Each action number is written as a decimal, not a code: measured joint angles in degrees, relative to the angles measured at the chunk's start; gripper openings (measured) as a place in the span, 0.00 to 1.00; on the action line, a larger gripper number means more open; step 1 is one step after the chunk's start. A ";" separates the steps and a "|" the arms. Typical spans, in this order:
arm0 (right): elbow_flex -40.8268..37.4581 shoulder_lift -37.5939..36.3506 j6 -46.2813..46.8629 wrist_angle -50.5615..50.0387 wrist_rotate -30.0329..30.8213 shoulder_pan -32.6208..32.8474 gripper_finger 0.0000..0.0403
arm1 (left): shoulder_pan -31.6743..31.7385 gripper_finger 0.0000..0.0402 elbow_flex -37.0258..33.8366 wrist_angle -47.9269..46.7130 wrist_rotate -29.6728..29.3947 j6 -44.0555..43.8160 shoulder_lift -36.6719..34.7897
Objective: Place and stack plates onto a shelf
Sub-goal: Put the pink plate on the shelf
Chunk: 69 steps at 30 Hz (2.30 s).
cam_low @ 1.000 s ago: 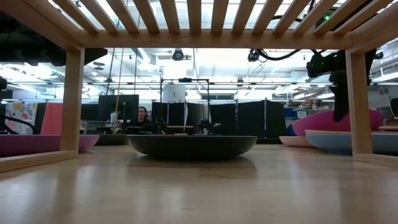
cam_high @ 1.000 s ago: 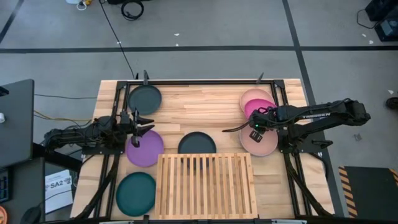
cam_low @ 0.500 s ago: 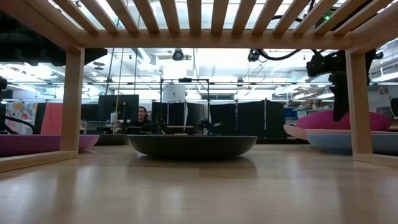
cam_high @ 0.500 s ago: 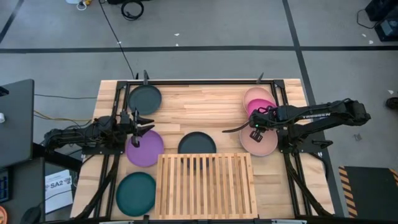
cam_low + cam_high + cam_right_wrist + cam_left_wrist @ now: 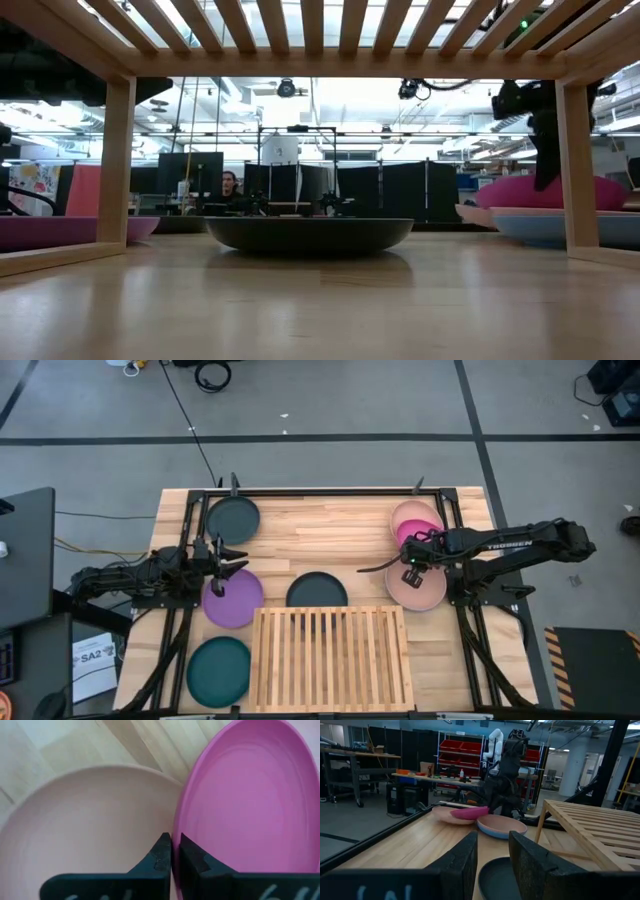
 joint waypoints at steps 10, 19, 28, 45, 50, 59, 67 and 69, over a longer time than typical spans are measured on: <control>15.43 0.00 -9.18 -3.36 3.96 0.03 0.04 | 0.02 0.29 0.02 0.02 0.00 0.02 -0.02; 26.76 0.00 -22.33 3.42 2.03 4.94 0.04 | 0.00 0.29 0.01 0.01 -0.01 0.01 0.00; 27.56 0.31 -29.96 16.91 -2.33 17.78 0.04 | -0.01 0.29 0.01 0.01 -0.01 0.01 -0.01; 27.56 13.56 -37.34 19.34 9.47 45.73 0.04 | 0.00 0.29 0.02 0.01 0.00 0.00 0.00; 27.56 15.84 -37.10 21.22 9.90 50.13 0.05 | 0.01 0.29 0.00 0.01 -0.01 0.01 -0.01; 27.55 16.81 -31.23 24.12 3.87 56.47 0.05 | 0.00 0.29 0.02 0.02 0.00 0.02 0.00; 27.54 16.79 -27.85 23.87 4.11 57.85 0.06 | 0.02 0.29 0.01 0.00 -0.02 0.00 -0.01; 27.54 16.79 -27.97 23.84 3.72 57.83 0.06 | 0.01 0.29 0.00 0.00 -0.01 0.01 0.00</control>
